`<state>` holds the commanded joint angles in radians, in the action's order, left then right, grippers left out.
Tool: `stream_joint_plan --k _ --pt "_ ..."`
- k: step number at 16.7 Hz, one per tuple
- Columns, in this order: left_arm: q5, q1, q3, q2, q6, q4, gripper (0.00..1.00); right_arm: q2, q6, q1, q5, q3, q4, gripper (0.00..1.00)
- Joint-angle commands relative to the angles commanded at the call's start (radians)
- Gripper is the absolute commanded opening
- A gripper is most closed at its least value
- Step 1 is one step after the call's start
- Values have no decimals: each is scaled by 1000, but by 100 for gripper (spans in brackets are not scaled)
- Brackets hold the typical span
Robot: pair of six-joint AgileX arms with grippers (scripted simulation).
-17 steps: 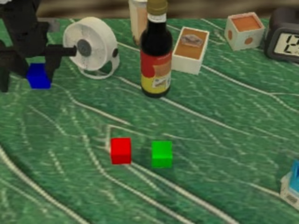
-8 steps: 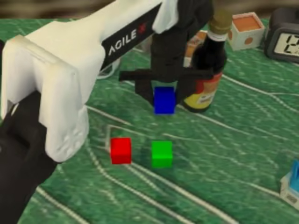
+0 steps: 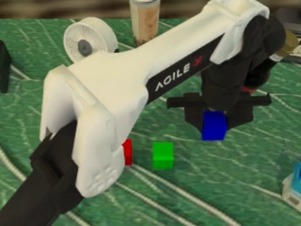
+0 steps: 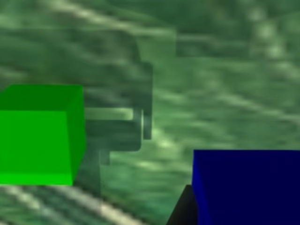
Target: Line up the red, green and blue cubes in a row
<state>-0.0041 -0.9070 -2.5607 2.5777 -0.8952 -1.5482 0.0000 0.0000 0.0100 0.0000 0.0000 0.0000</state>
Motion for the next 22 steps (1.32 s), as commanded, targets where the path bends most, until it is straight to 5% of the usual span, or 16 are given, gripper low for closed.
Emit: stream_joint_plan --k 17,22 --pt "-1 2 353 -40 2 313 0 0 0 0 0 0 0 100" --pt "-1 2 353 -40 2 313 38 0 0 0 0 0 0 100"
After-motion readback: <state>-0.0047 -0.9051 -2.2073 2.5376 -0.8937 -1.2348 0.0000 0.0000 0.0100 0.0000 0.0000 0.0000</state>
